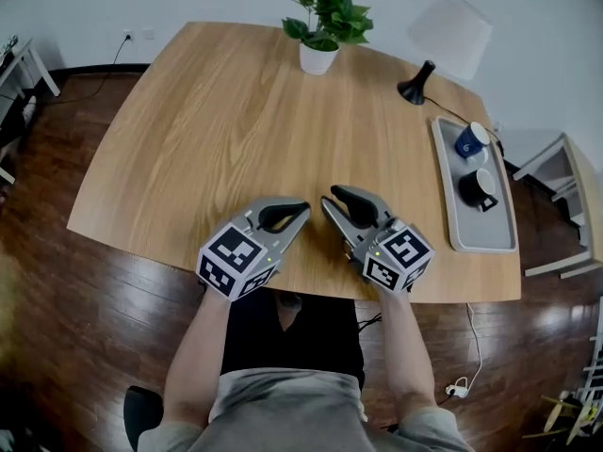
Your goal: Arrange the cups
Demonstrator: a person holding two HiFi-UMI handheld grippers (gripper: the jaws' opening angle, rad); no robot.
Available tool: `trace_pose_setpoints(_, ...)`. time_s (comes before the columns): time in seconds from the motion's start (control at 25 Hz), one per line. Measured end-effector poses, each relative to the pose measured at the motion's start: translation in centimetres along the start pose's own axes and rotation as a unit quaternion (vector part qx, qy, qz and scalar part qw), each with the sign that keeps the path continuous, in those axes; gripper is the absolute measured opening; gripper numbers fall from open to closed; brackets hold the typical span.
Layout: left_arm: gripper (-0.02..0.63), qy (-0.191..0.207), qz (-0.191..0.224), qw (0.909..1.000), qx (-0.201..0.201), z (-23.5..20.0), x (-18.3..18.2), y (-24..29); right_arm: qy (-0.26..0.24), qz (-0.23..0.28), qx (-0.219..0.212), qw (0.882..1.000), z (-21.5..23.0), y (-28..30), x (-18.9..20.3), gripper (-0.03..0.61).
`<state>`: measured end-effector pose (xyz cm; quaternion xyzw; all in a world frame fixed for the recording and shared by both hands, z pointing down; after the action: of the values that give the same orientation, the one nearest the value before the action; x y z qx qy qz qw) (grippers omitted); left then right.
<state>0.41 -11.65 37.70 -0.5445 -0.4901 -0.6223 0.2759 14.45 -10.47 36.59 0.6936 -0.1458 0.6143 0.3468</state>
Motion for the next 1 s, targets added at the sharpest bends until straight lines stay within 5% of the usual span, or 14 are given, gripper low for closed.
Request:
trace_pose_setpoints(0.2,0.009,0.001,-0.003,1.0,0.008,0.1,0.0,-0.2,-0.026,-0.005,0.01,1.0,-0.8,1.2,-0.6,0.1)
trace_pose_setpoints(0.44,0.009,0.0,-0.011,0.9998,0.013,0.2,0.0,-0.1,0.016,-0.005,0.006,1.0,-0.7,1.3,-0.3,0.1)
trace_pose_setpoints(1.0,0.009,-0.002,-0.004,1.0,-0.003,0.0,-0.2,-0.4,0.022,-0.009,0.004,1.0,-0.7,1.5,-0.2,0.1)
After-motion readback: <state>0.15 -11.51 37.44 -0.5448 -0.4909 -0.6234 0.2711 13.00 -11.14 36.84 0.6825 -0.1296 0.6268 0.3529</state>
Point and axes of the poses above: the fingertips, and each gripper's own axes: y forward along the fingers, z to its right, x out of its underside, the point moved 7 cm from there along -y, backward along the fingers, and after that the axes turned 8 degrees about -z, right-handed, at the moved point
